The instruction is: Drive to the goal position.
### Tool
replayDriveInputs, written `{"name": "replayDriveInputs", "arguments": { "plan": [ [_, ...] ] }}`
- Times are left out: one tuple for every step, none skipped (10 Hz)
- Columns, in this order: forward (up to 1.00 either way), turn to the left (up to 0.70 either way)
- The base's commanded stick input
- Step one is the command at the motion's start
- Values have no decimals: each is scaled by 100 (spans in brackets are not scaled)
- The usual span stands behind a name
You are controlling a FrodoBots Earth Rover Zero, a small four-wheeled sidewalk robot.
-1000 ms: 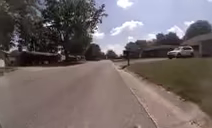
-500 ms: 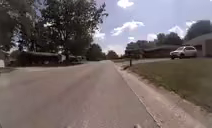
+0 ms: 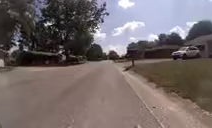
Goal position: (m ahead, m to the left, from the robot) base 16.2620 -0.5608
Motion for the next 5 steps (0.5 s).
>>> {"name": "replayDriveInputs", "arguments": {
  "plan": [
    [70, 0],
    [70, 0],
    [70, 0],
    [70, 0],
    [70, 0]
  ]
}}
